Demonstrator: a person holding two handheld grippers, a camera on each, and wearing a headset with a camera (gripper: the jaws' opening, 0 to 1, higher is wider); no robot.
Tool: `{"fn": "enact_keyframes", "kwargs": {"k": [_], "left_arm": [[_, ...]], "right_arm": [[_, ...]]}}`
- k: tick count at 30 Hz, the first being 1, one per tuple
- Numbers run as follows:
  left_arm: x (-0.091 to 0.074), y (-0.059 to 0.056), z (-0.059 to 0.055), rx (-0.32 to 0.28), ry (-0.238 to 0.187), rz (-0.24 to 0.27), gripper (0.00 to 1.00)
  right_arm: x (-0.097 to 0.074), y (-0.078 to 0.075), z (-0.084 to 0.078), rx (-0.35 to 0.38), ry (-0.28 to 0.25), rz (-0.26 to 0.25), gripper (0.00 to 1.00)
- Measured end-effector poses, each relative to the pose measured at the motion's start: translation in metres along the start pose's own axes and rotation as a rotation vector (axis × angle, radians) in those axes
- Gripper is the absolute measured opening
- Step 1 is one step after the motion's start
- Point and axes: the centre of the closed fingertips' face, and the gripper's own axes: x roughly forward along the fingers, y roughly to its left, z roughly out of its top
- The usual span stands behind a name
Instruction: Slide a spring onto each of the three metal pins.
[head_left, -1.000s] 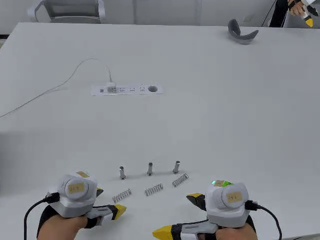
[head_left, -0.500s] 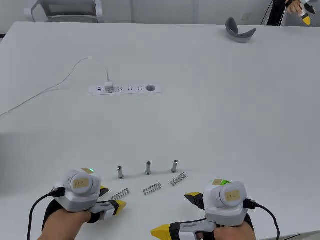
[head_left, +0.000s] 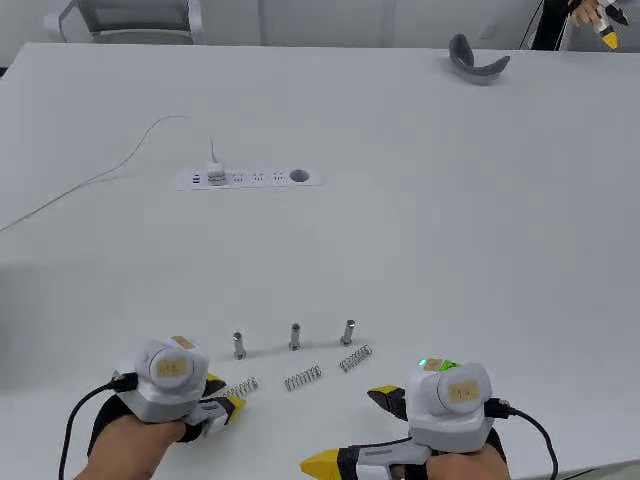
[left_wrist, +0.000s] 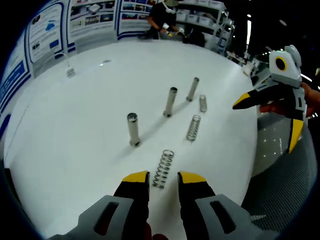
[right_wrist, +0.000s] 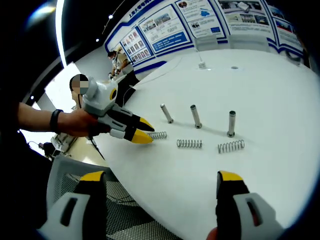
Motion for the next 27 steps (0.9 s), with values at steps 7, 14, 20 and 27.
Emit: {"fn": "enact_keyframes", "kwargs": {"k": [7,14,20,27], "left_arm": [[0.006,0.0,-0.004,0.066,0.027,0.018,0.19],[0.005,-0.002,-0.008,0.127,0.048,0.032,0.11],[-0.002,-0.003,-0.01,0.09,0.048,0.04,0.11],[-0.016,-0.007,-0.002,0.064,0.013,0.035,0.11]], "right_arm": [[0.0,0.0,-0.001,0.006,0.001,0.001,0.92],[0.002,0.001,0.002,0.014,-0.007,0.011,0.92],[0.002,0.004,0.006,0.017,-0.017,0.025,0.91],[0.002,0.007,0.008,0.035,-0.033,0.04,0.9]]}}
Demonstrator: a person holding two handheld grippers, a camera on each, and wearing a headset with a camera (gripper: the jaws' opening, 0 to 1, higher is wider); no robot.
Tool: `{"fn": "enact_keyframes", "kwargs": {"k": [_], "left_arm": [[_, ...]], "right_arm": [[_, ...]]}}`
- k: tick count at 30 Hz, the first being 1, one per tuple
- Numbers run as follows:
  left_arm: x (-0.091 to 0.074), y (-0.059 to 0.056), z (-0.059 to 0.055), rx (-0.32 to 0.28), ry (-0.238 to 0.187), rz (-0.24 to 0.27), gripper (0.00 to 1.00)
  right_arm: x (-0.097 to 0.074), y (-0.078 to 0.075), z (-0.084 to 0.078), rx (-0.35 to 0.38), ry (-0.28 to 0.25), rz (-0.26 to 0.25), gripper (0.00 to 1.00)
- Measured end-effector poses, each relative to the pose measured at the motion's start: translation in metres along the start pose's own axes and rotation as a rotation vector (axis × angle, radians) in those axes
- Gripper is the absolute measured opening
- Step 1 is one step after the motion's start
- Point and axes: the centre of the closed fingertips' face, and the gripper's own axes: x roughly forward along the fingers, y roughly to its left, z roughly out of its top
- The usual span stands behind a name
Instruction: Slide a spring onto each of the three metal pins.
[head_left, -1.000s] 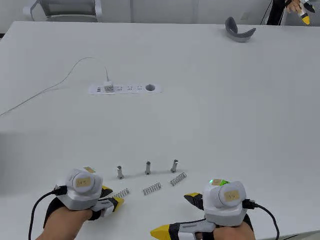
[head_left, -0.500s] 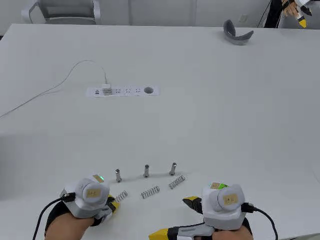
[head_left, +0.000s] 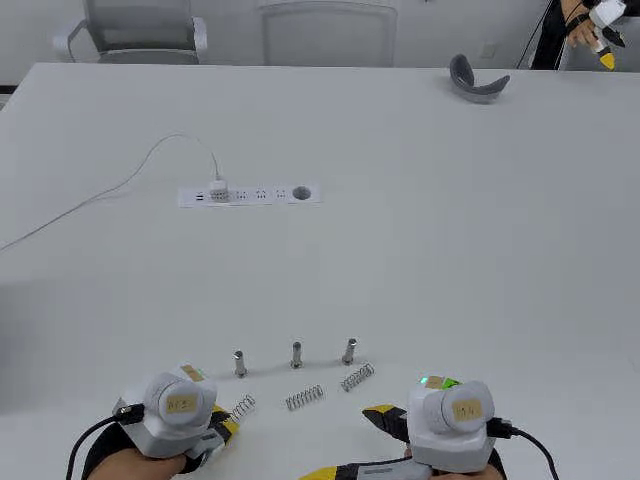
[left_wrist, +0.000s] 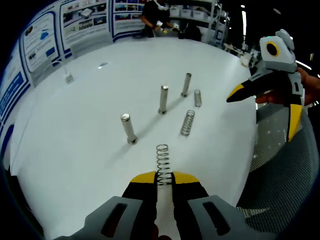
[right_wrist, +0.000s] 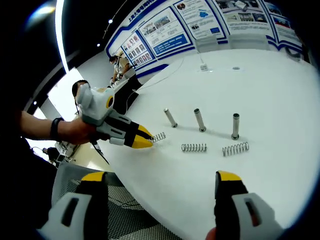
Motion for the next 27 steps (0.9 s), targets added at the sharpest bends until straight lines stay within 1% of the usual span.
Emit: {"fn": "enact_keyframes", "kwargs": {"k": [3,5,7,10,12,14,16,17,18,19,22,25,27], "left_arm": [[-0.006,-0.002,0.003,0.006,-0.011,-0.005,0.11],[-0.012,-0.002,0.004,0.003,-0.02,-0.01,0.11],[-0.018,-0.003,0.005,0.009,-0.026,-0.012,0.1],[-0.027,-0.006,0.006,0.048,-0.029,-0.015,0.1],[-0.032,-0.008,0.007,0.056,-0.032,-0.02,0.1],[-0.039,-0.013,0.007,0.069,-0.038,-0.029,0.1],[-0.044,-0.017,0.007,0.077,-0.041,-0.038,0.1],[-0.045,-0.019,0.007,0.076,-0.044,-0.045,0.1],[-0.047,-0.024,0.008,0.062,-0.051,-0.067,0.1],[-0.048,-0.027,0.008,0.058,-0.052,-0.075,0.1],[-0.05,-0.038,0.008,0.101,-0.05,-0.091,0.1],[-0.052,-0.046,0.011,0.103,-0.058,-0.108,0.1],[-0.052,-0.051,0.013,0.118,-0.06,-0.117,0.1]], "right_arm": [[0.0,0.001,0.0,0.006,-0.005,0.007,0.89],[-0.001,0.003,-0.001,0.008,0.002,0.019,0.84],[-0.001,0.004,-0.001,0.024,-0.003,0.027,0.82],[-0.001,0.004,-0.001,0.039,-0.01,0.029,0.83],[-0.002,0.005,0.0,0.044,-0.016,0.031,0.83],[-0.002,0.006,0.0,0.05,-0.02,0.036,0.83],[-0.001,0.007,0.001,0.05,-0.022,0.04,0.82],[-0.001,0.008,0.001,0.051,-0.024,0.043,0.82],[-0.001,0.009,0.002,0.053,-0.028,0.05,0.82],[-0.001,0.01,0.002,0.057,-0.031,0.055,0.81],[0.0,0.014,0.004,0.076,-0.046,0.078,0.79],[0.0,0.019,0.007,0.085,-0.059,0.104,0.74],[0.001,0.022,0.009,0.095,-0.069,0.12,0.71]]}}
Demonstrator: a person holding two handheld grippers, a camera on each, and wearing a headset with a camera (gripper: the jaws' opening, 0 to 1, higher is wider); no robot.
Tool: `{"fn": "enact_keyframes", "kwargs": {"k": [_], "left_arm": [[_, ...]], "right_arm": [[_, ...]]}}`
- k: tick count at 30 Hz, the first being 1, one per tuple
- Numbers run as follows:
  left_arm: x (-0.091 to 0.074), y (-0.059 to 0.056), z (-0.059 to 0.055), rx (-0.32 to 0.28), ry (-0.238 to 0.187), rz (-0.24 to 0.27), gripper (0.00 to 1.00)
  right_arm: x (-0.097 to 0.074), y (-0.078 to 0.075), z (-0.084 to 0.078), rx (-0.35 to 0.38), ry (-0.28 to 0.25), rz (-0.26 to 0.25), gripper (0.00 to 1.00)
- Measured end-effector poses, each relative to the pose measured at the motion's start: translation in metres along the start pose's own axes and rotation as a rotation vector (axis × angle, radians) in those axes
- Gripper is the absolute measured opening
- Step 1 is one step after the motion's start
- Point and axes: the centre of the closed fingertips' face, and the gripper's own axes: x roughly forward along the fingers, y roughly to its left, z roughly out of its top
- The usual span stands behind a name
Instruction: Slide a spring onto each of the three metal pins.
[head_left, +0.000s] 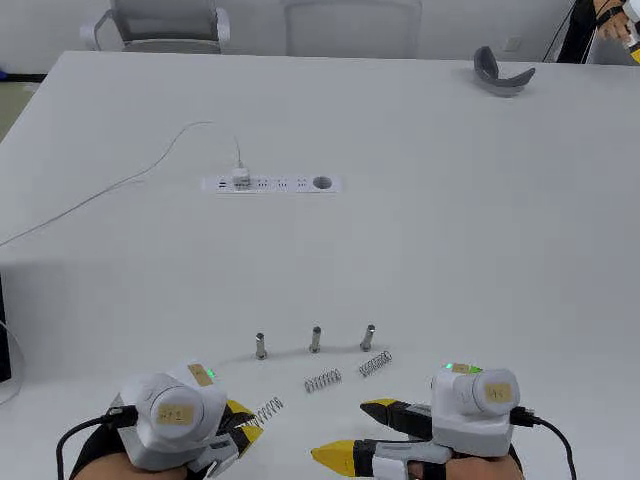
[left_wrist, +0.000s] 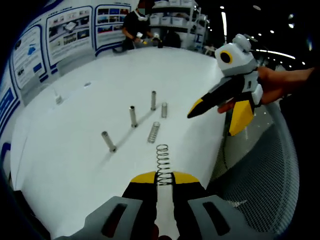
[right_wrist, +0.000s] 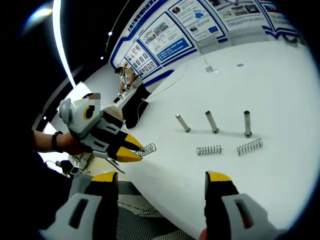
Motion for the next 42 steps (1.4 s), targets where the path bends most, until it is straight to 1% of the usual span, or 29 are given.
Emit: {"fn": "enact_keyframes", "kwargs": {"k": [3,7,11,16,18,20,21,22,28,30,32,33,35,40,42], "left_arm": [[0.001,-0.009,0.007,0.027,-0.007,-0.019,0.1],[0.002,-0.017,0.016,0.05,-0.02,-0.037,0.1],[0.003,-0.025,0.026,0.068,-0.036,-0.058,0.1],[0.003,-0.033,0.033,0.092,-0.049,-0.077,0.1],[0.003,-0.035,0.033,0.09,-0.051,-0.082,0.1],[0.004,-0.038,0.032,0.093,-0.049,-0.09,0.1],[0.004,-0.04,0.032,0.096,-0.049,-0.092,0.1],[0.004,-0.041,0.032,0.099,-0.048,-0.093,0.1],[0.003,-0.043,0.033,0.104,-0.055,-0.104,0.1],[0.003,-0.044,0.033,0.108,-0.055,-0.108,0.1],[0.002,-0.044,0.033,0.116,-0.058,-0.112,0.1],[0.002,-0.045,0.034,0.119,-0.059,-0.115,0.1],[0.002,-0.044,0.034,0.124,-0.06,-0.115,0.1],[0.002,-0.044,0.042,0.149,-0.069,-0.127,0.1],[0.002,-0.046,0.045,0.16,-0.075,-0.139,0.1]], "right_arm": [[0.002,0.005,0.003,0.024,-0.011,0.03,0.68],[0.005,0.01,0.006,0.035,-0.016,0.053,0.63],[0.01,0.018,0.01,0.035,-0.03,0.093,0.55],[0.015,0.023,0.015,0.055,-0.042,0.129,0.5],[0.015,0.026,0.017,0.07,-0.052,0.148,0.44],[0.015,0.032,0.02,0.08,-0.07,0.186,0.34],[0.015,0.032,0.021,0.083,-0.077,0.191,0.31],[0.015,0.032,0.021,0.086,-0.078,0.187,0.3],[0.015,0.033,0.021,0.096,-0.071,0.2,0.26],[0.013,0.034,0.022,0.104,-0.076,0.209,0.23],[0.011,0.037,0.026,0.117,-0.088,0.231,0.18],[0.01,0.038,0.027,0.126,-0.091,0.242,0.17],[0.01,0.038,0.028,0.13,-0.091,0.246,0.17],[0.01,0.043,0.03,0.11,-0.079,0.256,0.16],[0.01,0.043,0.031,0.099,-0.076,0.253,0.14]]}}
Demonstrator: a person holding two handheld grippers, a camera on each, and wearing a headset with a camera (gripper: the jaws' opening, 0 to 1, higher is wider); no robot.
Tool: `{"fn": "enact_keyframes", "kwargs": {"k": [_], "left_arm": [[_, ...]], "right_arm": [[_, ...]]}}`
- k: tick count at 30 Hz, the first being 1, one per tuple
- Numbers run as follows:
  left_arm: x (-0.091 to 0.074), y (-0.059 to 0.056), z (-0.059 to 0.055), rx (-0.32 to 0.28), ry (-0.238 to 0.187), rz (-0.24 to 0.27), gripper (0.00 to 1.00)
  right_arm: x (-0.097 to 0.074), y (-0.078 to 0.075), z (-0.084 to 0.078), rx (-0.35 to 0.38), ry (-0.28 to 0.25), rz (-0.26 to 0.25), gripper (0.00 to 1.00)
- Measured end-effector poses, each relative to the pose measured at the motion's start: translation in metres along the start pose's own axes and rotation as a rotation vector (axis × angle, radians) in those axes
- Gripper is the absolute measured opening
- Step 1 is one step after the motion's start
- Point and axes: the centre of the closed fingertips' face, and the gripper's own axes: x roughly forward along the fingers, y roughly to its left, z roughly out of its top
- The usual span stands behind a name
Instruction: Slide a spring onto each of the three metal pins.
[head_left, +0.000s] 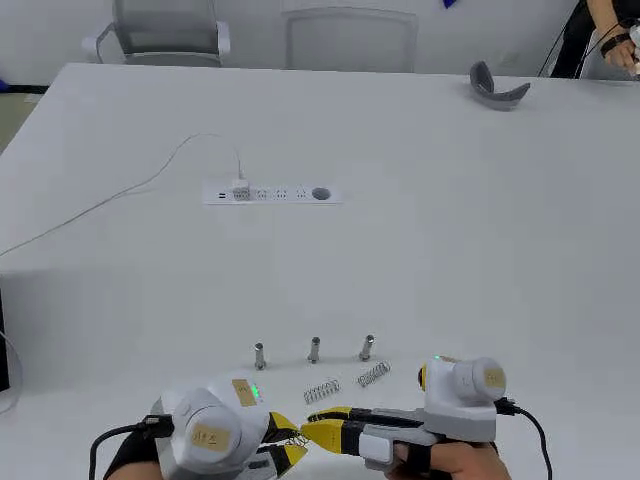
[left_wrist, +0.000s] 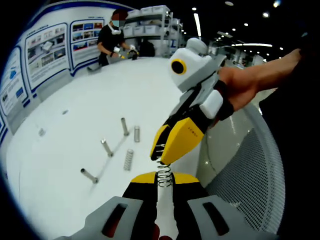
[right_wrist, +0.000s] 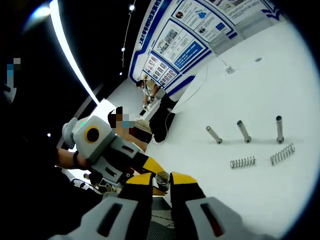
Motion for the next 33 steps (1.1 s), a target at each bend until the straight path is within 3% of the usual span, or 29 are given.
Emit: {"fn": "enact_keyframes", "kwargs": {"k": [7,13,21,25,29,33], "left_arm": [[-0.005,-0.001,0.014,0.024,-0.044,-0.067,0.1],[-0.011,0.0,0.032,0.024,-0.107,-0.129,0.1],[-0.017,-0.001,0.047,0.024,-0.15,-0.184,0.1],[-0.018,-0.005,0.048,0.045,-0.144,-0.201,0.1],[-0.02,-0.007,0.05,0.033,-0.152,-0.215,0.09],[-0.02,-0.012,0.044,0.064,-0.135,-0.225,0.09]], "right_arm": [[-0.008,0.007,0.009,-0.085,0.071,0.019,0.12],[-0.014,0.018,0.021,-0.297,0.23,0.024,0.12],[-0.017,0.031,0.027,-0.523,0.416,0.072,0.12],[-0.018,0.034,0.023,-0.611,0.5,0.108,0.13],[-0.014,0.035,0.018,-0.645,0.542,0.128,0.13],[-0.012,0.037,0.011,-0.663,0.584,0.156,0.13]]}}
